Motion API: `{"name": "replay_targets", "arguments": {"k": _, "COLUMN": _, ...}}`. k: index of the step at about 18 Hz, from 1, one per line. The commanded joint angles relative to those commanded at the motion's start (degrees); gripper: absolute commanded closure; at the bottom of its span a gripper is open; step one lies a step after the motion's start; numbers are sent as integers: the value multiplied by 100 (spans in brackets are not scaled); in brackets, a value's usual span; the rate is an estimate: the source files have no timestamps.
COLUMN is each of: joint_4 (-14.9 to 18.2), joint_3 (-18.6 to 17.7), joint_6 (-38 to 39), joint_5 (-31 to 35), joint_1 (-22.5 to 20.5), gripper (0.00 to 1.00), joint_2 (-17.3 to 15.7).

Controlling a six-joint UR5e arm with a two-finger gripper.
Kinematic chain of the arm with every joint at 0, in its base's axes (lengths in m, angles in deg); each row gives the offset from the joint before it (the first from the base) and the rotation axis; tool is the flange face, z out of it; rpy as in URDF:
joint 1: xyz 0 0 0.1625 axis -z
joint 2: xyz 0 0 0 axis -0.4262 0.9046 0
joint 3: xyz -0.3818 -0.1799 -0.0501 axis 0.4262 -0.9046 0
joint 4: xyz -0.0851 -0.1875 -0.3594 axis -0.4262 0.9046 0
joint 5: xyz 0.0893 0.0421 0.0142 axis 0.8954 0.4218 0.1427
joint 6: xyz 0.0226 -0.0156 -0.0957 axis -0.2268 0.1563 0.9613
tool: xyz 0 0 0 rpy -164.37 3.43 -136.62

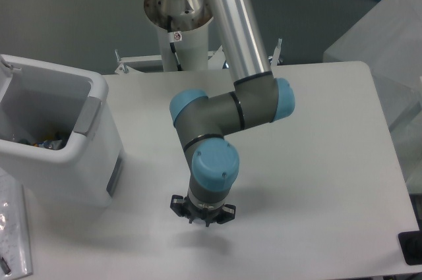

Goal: Place the trash in the trash can
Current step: 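Close the gripper on the bottle's cap end and lift it, then carry the bottle over the white bin and drop it inside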

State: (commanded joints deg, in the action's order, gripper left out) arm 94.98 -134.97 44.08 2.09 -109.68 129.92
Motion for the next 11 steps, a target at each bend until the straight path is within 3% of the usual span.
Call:
{"name": "replay_targets", "arguments": {"k": 5, "joint_4": -62, "joint_3": 290, "joint_6": -9, "joint_5": -738, "joint_1": -237, "gripper": 76, "joint_2": -387}}
{"name": "replay_targets", "arguments": {"k": 9, "joint_4": -88, "joint_3": 729, "joint_6": 0, "joint_5": -1415, "joint_1": -369, "gripper": 76, "joint_2": -616}}
{"name": "replay_targets", "arguments": {"k": 11, "joint_4": -359, "joint_3": 818, "joint_6": 26, "joint_5": -1845, "joint_1": -431, "gripper": 76, "joint_2": -773}}
